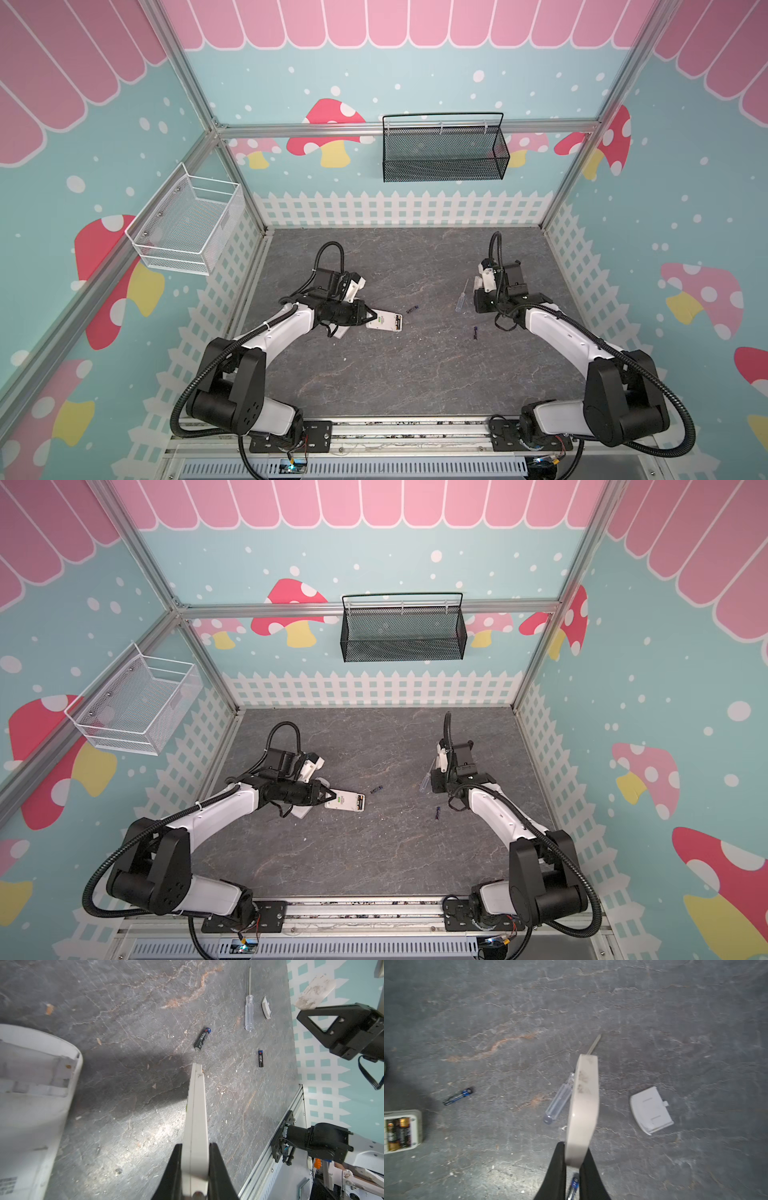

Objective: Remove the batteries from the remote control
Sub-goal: 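Lower the TCL remote with the left gripper while the right moves to the screwdriver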

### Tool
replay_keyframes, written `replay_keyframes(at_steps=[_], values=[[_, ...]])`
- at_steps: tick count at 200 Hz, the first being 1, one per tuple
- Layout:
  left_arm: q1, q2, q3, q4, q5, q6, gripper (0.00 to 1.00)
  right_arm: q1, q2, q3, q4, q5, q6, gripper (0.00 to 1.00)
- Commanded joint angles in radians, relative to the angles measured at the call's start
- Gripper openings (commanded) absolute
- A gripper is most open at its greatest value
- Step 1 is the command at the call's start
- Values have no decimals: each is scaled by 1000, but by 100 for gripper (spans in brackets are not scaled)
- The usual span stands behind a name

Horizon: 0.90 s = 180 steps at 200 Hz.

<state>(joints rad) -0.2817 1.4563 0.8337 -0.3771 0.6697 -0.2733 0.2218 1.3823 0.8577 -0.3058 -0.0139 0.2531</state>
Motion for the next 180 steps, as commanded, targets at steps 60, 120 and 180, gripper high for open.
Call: replay_keyframes(at_steps=[60,120,180], values=[[-123,24,-64,77,35,6,0,-140,104,46,-198,323,-97,0],[-152,96,-69,128,-7,-26,14,-215,196,44,-167,317,-97,1],[-145,109,-51,82,-68,-32,35,-222,236,29,-153,270,-100,10]])
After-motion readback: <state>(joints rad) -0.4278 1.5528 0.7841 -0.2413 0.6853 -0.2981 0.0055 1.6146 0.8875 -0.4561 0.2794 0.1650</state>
